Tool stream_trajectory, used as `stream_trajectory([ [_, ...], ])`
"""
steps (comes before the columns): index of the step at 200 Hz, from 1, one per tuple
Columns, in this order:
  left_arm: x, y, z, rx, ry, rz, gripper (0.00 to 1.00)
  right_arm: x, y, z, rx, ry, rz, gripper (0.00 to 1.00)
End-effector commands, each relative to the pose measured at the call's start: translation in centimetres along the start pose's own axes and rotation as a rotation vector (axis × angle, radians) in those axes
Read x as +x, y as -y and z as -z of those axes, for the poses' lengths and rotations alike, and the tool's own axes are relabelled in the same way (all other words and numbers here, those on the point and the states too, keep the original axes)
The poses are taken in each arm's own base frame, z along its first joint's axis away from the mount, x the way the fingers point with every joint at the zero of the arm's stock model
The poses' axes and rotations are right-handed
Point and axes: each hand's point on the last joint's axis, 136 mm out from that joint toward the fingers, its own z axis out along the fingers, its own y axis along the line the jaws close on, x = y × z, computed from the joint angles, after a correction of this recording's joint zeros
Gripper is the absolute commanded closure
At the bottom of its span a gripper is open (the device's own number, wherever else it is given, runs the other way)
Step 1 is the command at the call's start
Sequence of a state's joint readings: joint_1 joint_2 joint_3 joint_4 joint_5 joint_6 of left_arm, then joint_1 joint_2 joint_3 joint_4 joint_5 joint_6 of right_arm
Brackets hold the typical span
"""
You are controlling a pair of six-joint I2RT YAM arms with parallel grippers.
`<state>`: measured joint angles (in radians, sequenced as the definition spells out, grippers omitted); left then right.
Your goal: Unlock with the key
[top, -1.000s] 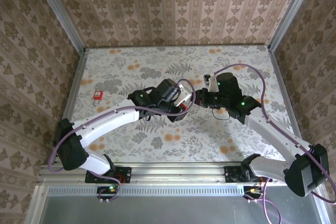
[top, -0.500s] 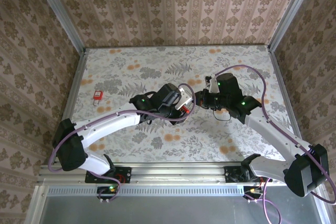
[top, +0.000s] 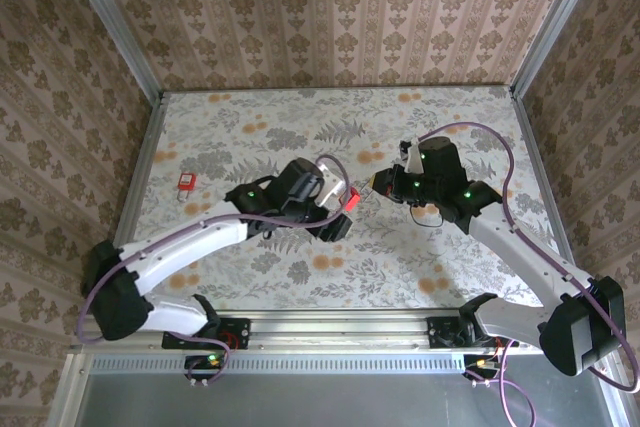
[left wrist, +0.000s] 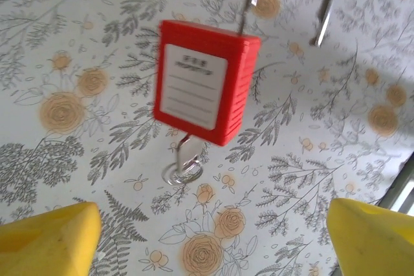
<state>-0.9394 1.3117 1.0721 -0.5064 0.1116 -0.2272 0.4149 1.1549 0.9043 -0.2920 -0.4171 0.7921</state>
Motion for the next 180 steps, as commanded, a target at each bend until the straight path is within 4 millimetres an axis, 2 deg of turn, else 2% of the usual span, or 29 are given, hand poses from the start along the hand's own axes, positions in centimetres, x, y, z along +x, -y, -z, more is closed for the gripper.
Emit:
stream_trajectory([
  [1,-1.7,1.1,2.4,0.096,0.106,0.066,0.08,-0.5,-0.3,0.3,0.001,0.026,0.009,1.00],
  [24,-2.1,0.9,3.8,0.122,0.158,0.102,0.07,-0.3,0.2,-0.1,0.014,0.018,0.005,1.00],
  [42,-1.8,-0.2,4.4,0.105,0.180,0.141,0.07,-0.2,0.4,-0.6,0.004,0.008,0.003,1.00],
  [62,-1.1,-2.0,4.7,0.058,0.192,0.196,0.07,0.1,0.8,-1.2,0.007,-0.009,0.000,1.00],
  [90,0.3,-5.7,5.4,-0.081,0.210,0.290,0.07,0.5,1.3,-2.4,0.003,-0.038,0.004,1.00],
  [116,1.0,-7.2,6.6,-0.133,0.234,0.334,0.05,0.8,1.6,-3.9,0.001,-0.065,0.011,1.00],
  [147,1.9,-8.4,7.4,-0.188,0.223,0.361,0.04,1.0,0.3,-6.2,-0.039,-0.102,0.041,1.00],
  [154,2.0,-8.6,7.6,-0.195,0.222,0.365,0.04,1.3,0.4,-7.3,-0.039,-0.125,0.041,1.00],
  [180,2.7,-9.4,8.4,-0.246,0.211,0.380,0.04,1.5,-1.4,-9.9,-0.086,-0.158,0.071,1.00],
])
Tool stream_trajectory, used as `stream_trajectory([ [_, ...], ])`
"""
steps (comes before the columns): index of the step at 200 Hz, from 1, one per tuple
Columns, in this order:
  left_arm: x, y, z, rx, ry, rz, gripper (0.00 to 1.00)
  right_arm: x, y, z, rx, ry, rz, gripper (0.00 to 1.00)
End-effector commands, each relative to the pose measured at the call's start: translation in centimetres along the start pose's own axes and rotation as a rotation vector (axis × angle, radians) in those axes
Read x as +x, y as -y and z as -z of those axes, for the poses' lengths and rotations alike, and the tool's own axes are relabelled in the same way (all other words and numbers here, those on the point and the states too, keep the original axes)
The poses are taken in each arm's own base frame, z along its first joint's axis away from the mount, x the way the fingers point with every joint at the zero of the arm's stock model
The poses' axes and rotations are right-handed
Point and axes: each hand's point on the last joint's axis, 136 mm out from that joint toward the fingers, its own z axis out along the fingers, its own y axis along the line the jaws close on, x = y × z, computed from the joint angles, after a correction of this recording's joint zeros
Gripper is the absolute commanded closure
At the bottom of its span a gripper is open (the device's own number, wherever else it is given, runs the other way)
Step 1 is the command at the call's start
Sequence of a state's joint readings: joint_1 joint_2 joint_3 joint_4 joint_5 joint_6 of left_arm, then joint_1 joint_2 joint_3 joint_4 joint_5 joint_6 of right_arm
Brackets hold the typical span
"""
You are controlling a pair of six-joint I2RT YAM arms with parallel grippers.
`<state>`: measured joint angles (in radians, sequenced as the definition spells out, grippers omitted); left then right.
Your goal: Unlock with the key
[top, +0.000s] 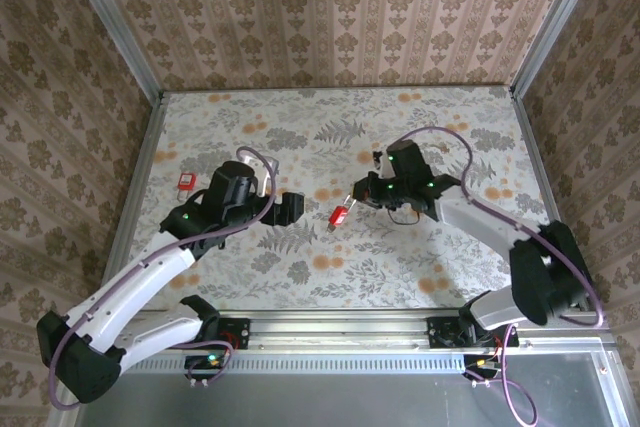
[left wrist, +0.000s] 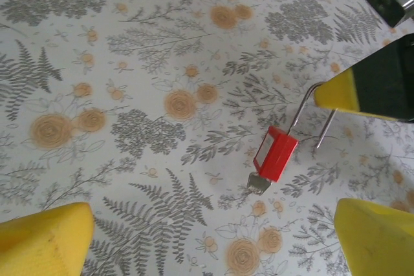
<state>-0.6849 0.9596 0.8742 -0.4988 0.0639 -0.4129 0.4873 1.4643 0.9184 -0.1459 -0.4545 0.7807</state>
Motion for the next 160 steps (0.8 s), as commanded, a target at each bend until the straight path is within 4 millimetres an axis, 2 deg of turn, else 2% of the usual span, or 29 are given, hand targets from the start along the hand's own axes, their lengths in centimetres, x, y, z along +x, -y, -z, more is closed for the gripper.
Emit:
stream_trajectory([
  [1,0.5,-1.7,0.9,-0.078,-0.013,0.027,0.04,-1.7,-4.4,-1.4,-0.124,0.016,0.090,1.00],
  [43,1.3,-2.7,1.8,-0.111,-0.017,0.031,0.04,-1.7,-8.2,-5.4,-0.221,-0.038,0.121,1.00],
  [81,3.5,-4.6,1.4,-0.193,-0.074,0.039,0.04,-1.8,-9.1,-8.8,-0.292,-0.076,0.091,1.00],
  [127,4.6,-5.1,0.7,-0.213,-0.098,0.053,0.05,-0.7,-8.1,-11.1,-0.306,-0.112,0.071,1.00],
  [160,5.3,-5.4,0.2,-0.223,-0.117,0.059,0.06,0.1,-7.2,-11.2,-0.299,-0.126,0.066,1.00],
])
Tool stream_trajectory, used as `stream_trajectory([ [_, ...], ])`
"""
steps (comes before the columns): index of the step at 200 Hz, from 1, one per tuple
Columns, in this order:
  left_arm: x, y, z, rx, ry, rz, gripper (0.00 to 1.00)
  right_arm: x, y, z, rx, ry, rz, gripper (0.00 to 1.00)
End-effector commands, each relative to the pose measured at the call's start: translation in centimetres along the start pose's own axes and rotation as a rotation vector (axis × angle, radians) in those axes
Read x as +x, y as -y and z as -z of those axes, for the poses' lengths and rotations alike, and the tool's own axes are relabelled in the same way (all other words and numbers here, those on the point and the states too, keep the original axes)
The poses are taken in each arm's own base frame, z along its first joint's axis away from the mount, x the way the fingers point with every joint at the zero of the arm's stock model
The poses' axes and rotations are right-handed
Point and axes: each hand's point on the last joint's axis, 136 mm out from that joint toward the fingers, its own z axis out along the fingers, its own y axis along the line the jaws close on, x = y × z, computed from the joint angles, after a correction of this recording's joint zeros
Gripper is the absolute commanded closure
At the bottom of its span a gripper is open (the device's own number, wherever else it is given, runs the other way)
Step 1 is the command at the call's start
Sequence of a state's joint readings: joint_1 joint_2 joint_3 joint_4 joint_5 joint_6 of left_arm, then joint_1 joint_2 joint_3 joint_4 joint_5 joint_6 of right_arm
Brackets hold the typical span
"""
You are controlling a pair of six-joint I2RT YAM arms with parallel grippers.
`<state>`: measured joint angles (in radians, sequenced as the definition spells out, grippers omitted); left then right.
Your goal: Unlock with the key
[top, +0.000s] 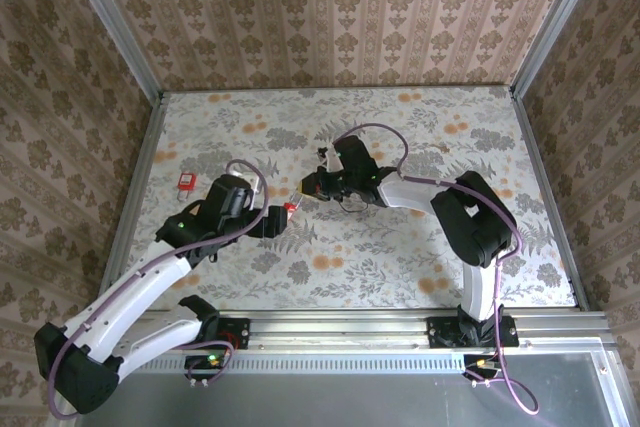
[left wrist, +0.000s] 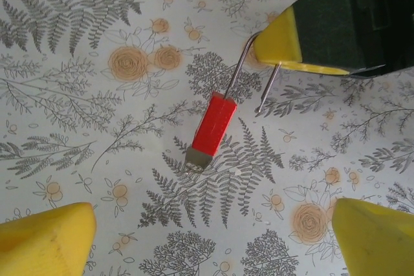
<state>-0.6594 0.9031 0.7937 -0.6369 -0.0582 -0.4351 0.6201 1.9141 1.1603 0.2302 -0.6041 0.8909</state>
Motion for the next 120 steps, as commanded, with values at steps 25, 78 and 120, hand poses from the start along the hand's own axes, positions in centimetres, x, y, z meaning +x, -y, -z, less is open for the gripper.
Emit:
stream_trajectory([
  [25,1.1,-0.4,-0.8,-0.025,-0.023,0.015,0.06,1.1,-0.3,0.1,-0.041,-0.018,0.021,1.00],
  [78,2.0,0.3,-1.9,-0.036,-0.051,-0.014,0.06,2.6,1.5,0.1,-0.025,-0.035,-0.002,1.00],
  [120,2.2,0.9,-2.3,-0.029,-0.054,-0.027,0.06,3.3,1.7,0.7,-0.020,-0.041,0.004,1.00],
])
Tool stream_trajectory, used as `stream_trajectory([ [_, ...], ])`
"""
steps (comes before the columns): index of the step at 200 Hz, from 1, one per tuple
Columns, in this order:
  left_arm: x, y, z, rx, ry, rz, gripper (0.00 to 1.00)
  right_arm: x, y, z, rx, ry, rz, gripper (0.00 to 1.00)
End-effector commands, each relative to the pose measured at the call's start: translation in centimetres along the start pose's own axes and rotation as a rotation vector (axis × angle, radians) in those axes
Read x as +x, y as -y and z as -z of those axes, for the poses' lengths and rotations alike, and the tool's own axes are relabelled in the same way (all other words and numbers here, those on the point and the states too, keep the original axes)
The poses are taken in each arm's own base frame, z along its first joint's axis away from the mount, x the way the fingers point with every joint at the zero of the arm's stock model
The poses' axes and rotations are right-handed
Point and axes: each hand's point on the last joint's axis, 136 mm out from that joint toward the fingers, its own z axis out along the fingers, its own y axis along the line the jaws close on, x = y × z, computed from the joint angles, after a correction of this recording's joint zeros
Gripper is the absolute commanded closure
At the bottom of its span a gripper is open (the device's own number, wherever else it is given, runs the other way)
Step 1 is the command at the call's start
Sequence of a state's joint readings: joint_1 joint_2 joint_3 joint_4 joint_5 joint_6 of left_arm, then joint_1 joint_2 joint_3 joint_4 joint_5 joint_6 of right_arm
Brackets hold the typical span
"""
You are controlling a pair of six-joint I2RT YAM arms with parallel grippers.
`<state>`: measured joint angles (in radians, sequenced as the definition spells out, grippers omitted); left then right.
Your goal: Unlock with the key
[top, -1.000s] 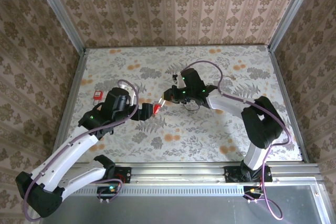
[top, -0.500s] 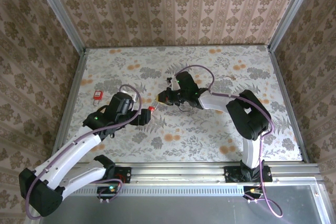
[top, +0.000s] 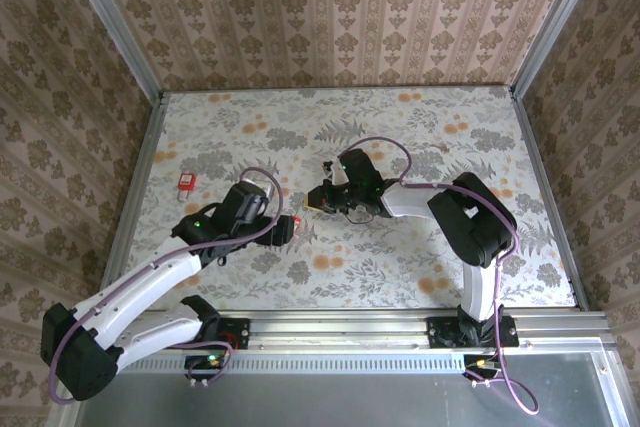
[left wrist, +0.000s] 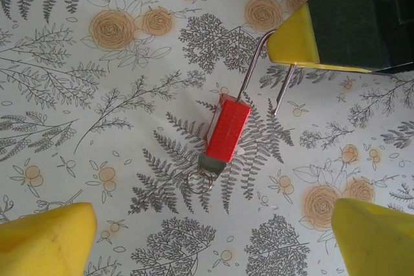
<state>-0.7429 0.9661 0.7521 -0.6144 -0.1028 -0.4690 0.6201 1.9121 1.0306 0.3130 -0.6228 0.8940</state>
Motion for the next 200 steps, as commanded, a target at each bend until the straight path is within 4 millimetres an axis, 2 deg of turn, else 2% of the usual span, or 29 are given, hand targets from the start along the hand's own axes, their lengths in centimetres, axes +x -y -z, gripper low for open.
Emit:
stream_trajectory([
  [1,-0.2,0.2,-0.3,-0.008,0.018,0.009,0.06,0.5,-1.3,0.7,-0.036,-0.004,0.033,1.00],
  [88,0.9,2.0,-2.1,-0.003,-0.029,-0.034,0.07,2.3,0.7,1.6,-0.017,-0.017,0.011,1.00],
  [124,1.7,3.2,-3.7,0.003,-0.065,-0.059,0.10,3.0,1.7,2.5,-0.006,-0.019,0.004,1.00],
  [143,2.6,3.5,-4.8,-0.006,-0.093,-0.074,0.17,3.2,2.0,2.8,0.000,-0.016,-0.003,1.00],
  [169,3.6,3.7,-6.0,-0.020,-0.123,-0.102,0.41,3.3,2.4,3.2,0.005,-0.013,-0.009,1.00],
  [185,4.3,3.6,-6.8,-0.029,-0.147,-0.112,0.48,3.4,2.4,3.3,0.006,-0.012,-0.011,1.00],
  [200,4.9,3.6,-7.4,-0.037,-0.171,-0.119,0.49,3.3,2.4,3.4,0.006,-0.011,-0.011,1.00],
])
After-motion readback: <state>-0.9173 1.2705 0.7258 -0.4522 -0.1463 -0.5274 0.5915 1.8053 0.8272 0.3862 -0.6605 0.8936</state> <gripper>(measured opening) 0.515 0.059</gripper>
